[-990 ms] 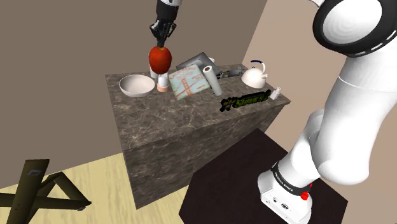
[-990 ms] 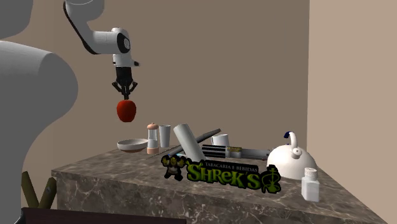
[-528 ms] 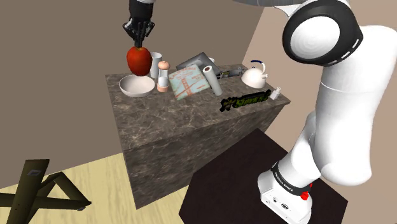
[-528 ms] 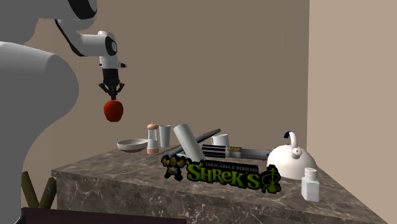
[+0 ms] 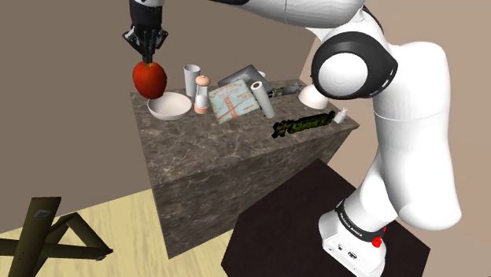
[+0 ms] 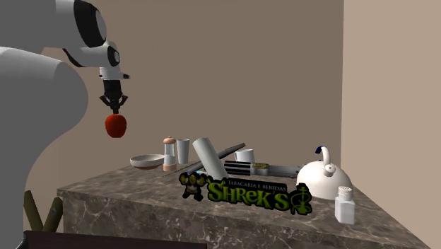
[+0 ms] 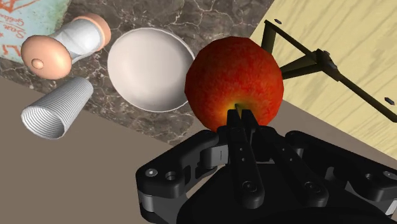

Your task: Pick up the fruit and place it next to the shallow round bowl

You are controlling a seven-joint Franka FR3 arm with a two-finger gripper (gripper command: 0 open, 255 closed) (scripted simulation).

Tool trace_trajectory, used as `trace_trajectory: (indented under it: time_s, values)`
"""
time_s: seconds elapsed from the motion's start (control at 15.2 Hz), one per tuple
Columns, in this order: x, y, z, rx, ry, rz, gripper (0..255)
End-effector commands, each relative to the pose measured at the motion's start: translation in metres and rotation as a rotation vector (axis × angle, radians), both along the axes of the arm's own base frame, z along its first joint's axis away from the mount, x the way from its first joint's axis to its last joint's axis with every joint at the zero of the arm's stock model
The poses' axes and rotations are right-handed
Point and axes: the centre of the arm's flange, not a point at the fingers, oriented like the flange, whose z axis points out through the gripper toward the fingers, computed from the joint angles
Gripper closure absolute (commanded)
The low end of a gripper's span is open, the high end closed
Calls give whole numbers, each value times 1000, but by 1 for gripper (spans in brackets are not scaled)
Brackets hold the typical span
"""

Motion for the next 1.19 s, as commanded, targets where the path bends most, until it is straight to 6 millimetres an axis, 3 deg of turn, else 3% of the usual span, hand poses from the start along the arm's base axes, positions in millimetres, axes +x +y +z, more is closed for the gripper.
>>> trace_trajectory:
  time_s: [0.0,1.12]
  values:
    - [0,1,-10,0,-1,0,255]
    - [0,1,-100,0,-1,0,255]
